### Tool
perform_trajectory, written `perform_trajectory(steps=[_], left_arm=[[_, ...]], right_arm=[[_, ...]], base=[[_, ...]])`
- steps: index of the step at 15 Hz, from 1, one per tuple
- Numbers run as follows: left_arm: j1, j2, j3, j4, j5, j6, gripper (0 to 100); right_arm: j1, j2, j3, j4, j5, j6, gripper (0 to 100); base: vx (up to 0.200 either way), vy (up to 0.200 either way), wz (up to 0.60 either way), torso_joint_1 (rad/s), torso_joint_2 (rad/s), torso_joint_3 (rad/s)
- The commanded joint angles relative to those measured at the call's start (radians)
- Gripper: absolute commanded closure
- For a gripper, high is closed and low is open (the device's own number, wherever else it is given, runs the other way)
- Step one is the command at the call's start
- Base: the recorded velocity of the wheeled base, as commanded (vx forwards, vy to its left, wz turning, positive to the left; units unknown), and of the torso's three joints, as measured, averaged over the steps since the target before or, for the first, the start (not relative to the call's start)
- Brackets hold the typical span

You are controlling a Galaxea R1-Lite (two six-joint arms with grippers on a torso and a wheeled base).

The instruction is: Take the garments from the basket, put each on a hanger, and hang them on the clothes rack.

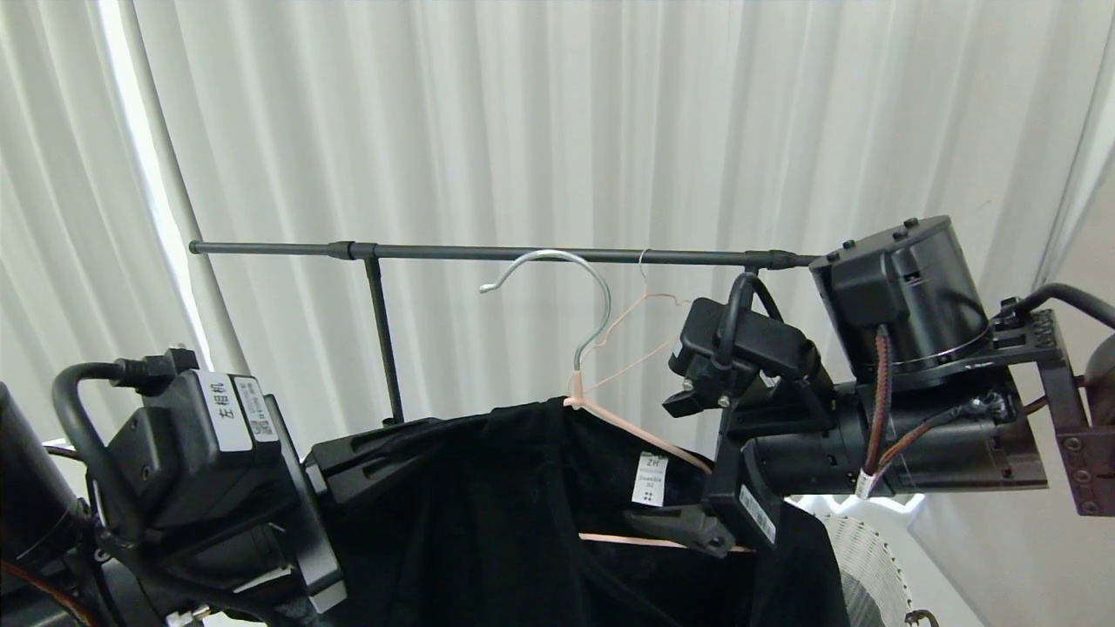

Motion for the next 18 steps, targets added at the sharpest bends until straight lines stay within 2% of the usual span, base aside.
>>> perform_trajectory(steps=[1,3,4,13,14,16,18], left_arm=[[-0.001,-0.001,-0.002,0.000,0.000,0.001,100],[-0.001,-0.001,-0.002,0.000,-0.002,0.001,100],[-0.001,-0.001,-0.003,0.000,-0.002,0.001,100],[-0.003,-0.002,-0.003,0.000,0.000,0.002,100],[-0.001,-0.001,-0.002,0.000,0.000,0.002,0],[-0.001,-0.001,0.000,0.000,0.000,-0.003,0],[0.004,-0.024,0.006,0.000,0.001,-0.015,0]], right_arm=[[0.001,0.005,0.003,0.000,0.000,0.004,0],[0.001,0.004,0.004,0.006,-0.002,0.004,0],[0.002,0.004,0.004,0.013,-0.002,0.004,100],[0.021,-0.001,0.000,0.029,-0.002,0.000,100],[0.021,-0.008,0.001,0.019,-0.005,-0.003,100],[0.016,-0.018,0.004,0.003,-0.008,-0.010,100],[-0.041,-0.045,0.009,0.002,-0.009,-0.092,100]], base=[[0.000,0.000,0.00,0.000,0.00,0.000],[0.000,0.000,0.00,0.000,0.00,0.000],[0.000,0.000,0.00,0.000,0.00,0.000],[0.000,0.000,0.00,0.000,0.00,0.000],[0.000,0.000,0.00,0.000,0.00,0.000],[0.000,0.000,0.00,0.000,0.00,0.000],[0.000,0.000,0.00,0.000,0.00,0.000]])
